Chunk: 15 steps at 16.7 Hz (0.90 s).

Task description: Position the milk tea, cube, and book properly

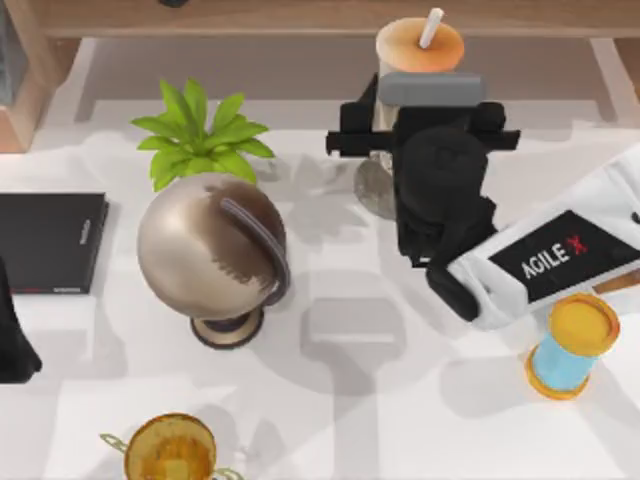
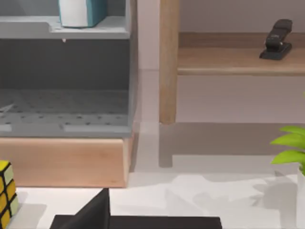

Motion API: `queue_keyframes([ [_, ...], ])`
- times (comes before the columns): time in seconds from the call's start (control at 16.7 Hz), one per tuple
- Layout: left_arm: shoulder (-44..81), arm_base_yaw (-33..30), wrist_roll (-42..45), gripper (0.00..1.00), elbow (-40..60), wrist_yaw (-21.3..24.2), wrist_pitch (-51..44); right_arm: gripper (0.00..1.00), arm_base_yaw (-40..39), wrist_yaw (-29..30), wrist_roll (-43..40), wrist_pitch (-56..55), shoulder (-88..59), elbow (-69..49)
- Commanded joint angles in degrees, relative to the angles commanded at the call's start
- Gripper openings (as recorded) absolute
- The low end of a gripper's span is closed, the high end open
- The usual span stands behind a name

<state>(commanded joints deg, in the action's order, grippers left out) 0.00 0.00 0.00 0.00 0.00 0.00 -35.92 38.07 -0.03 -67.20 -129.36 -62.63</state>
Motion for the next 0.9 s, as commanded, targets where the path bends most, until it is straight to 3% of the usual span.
queue_keyframes([
  [0.36,0.0,0.0,0.0,1.0,0.0,0.0,0.0,0.0,0.0,0.1,-0.1,-1.4,-1.5,0.1],
  [0.9,0.0,0.0,0.0,1.0,0.0,0.0,0.0,0.68,0.0,0.1,-0.1,-1.4,-1.5,0.1],
])
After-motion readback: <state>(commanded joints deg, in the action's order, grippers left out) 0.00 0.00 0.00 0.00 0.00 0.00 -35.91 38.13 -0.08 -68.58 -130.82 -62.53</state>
